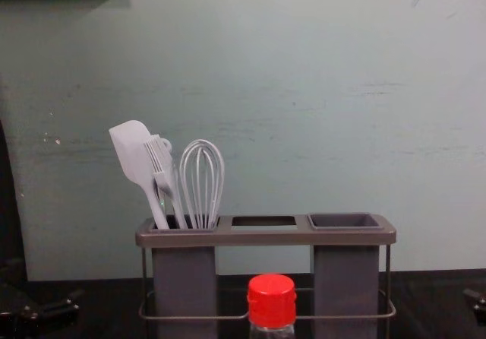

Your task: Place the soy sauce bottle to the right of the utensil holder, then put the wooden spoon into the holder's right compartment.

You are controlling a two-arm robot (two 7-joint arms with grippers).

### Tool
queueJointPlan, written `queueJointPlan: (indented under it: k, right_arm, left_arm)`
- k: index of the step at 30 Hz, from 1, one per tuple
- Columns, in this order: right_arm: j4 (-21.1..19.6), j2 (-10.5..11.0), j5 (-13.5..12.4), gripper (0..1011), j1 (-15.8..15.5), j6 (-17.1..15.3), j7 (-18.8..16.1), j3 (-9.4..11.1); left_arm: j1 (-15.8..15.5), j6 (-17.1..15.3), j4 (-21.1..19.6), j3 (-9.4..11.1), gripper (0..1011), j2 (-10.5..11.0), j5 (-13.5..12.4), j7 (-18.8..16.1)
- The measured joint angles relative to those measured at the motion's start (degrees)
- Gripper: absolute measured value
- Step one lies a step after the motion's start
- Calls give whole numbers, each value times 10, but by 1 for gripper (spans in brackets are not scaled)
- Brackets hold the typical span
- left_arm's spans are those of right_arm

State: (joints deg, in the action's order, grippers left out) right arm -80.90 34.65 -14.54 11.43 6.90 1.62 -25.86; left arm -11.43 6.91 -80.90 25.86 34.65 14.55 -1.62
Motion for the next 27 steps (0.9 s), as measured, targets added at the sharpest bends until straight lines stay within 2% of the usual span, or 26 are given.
queueJointPlan:
  k: [27]
  right_arm:
    - [0,0,0,1004,0,0,0,0]
  left_arm:
    - [0,0,0,0,1005,0,0,0]
